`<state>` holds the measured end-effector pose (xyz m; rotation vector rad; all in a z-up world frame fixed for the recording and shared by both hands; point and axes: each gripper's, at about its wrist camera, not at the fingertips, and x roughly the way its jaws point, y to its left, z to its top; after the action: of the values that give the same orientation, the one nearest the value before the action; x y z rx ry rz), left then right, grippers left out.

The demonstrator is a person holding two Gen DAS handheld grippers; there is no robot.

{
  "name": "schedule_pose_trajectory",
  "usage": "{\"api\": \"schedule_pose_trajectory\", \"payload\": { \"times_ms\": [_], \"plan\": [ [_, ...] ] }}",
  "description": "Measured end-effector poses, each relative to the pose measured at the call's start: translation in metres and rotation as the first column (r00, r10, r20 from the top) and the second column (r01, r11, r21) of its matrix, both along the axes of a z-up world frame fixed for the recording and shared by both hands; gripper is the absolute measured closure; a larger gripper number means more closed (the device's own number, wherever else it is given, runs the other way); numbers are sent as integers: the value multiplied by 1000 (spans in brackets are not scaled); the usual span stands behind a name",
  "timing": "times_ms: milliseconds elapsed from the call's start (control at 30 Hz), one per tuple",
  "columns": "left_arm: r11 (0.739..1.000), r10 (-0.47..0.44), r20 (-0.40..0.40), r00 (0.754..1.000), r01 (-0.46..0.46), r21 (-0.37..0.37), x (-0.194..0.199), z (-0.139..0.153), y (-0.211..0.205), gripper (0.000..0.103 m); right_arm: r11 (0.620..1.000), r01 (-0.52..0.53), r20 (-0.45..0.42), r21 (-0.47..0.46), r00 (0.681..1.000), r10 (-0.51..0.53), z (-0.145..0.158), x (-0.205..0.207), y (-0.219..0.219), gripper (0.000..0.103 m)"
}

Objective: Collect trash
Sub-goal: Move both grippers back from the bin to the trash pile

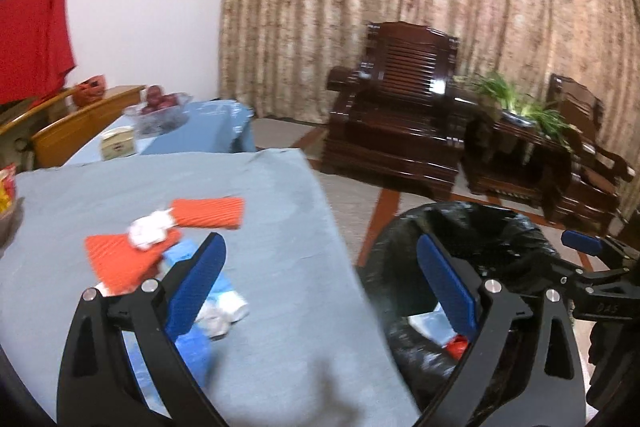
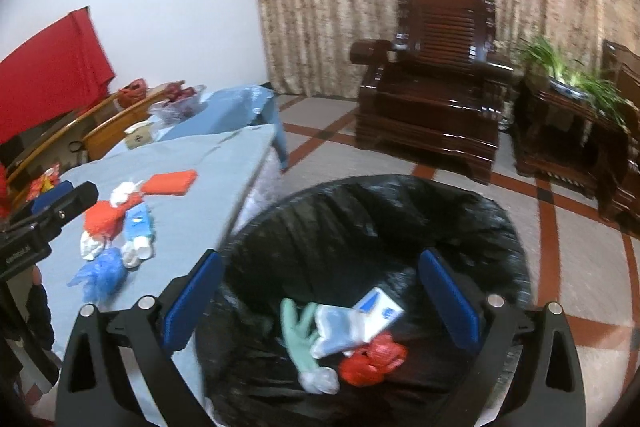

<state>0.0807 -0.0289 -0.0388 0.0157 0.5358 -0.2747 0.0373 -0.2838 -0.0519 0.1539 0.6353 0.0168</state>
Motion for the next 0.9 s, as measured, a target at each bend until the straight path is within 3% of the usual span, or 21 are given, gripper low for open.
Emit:
{"api": "schedule_pose_trajectory", "payload": {
  "times_ms": [200, 500, 900],
  "plan": [
    [994, 108, 5, 994, -108, 28, -10, -2, 48, 9, 995, -99, 21, -2, 995, 99, 4, 14, 43, 6],
    [964, 261, -49, 964, -259, 56, -23, -25, 115, 9, 973, -231, 28, -13, 973, 231, -5, 28, 106, 6],
    [953, 294, -121, 948, -282, 107, -14, -62, 135, 9, 955, -293, -8, -36, 956, 293, -30, 40, 145, 6]
  ]
}}
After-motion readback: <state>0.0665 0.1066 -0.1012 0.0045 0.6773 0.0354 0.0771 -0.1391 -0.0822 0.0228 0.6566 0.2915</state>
